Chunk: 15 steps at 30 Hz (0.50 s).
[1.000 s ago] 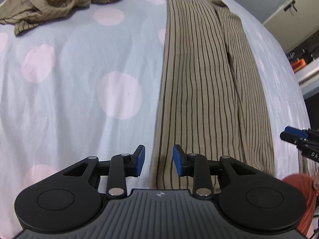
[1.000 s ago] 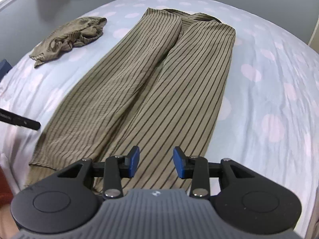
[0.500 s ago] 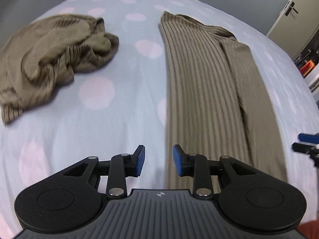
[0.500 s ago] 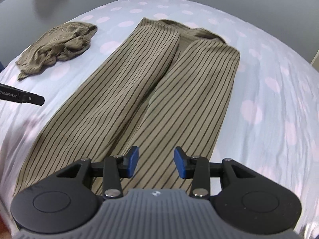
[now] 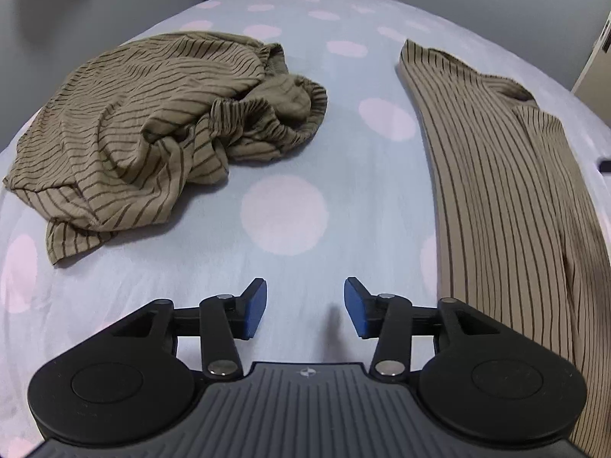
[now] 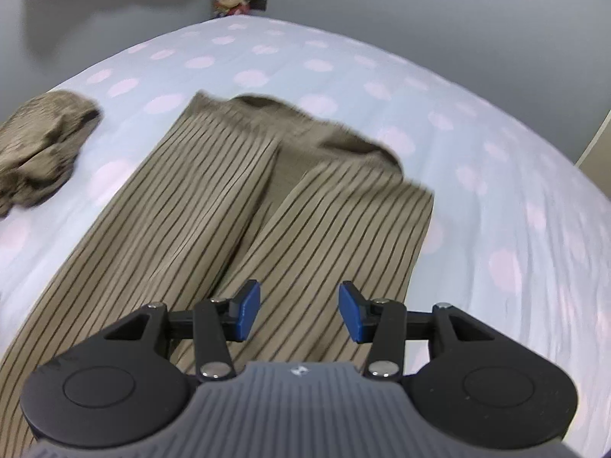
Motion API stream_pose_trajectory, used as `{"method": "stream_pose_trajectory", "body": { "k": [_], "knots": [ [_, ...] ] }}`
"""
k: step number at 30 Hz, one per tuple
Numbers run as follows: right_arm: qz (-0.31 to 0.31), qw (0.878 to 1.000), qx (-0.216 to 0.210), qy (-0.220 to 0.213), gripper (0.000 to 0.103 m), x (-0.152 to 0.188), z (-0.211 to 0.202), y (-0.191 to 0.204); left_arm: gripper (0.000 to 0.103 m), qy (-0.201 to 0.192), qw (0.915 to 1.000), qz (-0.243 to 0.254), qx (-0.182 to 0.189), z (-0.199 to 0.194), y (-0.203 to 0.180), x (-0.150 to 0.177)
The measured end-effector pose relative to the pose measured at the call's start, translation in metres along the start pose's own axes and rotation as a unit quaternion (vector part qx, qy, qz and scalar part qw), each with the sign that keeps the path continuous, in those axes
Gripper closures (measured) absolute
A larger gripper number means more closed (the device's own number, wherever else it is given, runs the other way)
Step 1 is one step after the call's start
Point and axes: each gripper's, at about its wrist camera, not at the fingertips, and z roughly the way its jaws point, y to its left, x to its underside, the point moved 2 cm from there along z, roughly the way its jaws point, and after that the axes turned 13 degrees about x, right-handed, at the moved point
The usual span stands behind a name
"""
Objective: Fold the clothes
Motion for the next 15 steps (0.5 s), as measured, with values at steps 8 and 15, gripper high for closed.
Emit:
{"method": "stream_pose_trajectory", "body": {
  "k": [8,15],
  "knots": [
    [0.027,1.000,0.014,-0.007,0.054,-0.063,0.085,0.004,0.060,-0.012,0.9999,-0.005,0.008,0.016,0.008,-0.006],
    [0.059,0.998,0.034,0.015,0.056,-0.083,0.150,0.014,0.060,-0.034,0.9992,-0.014,0.018,0.024,0.018,-0.010]
  ]
}}
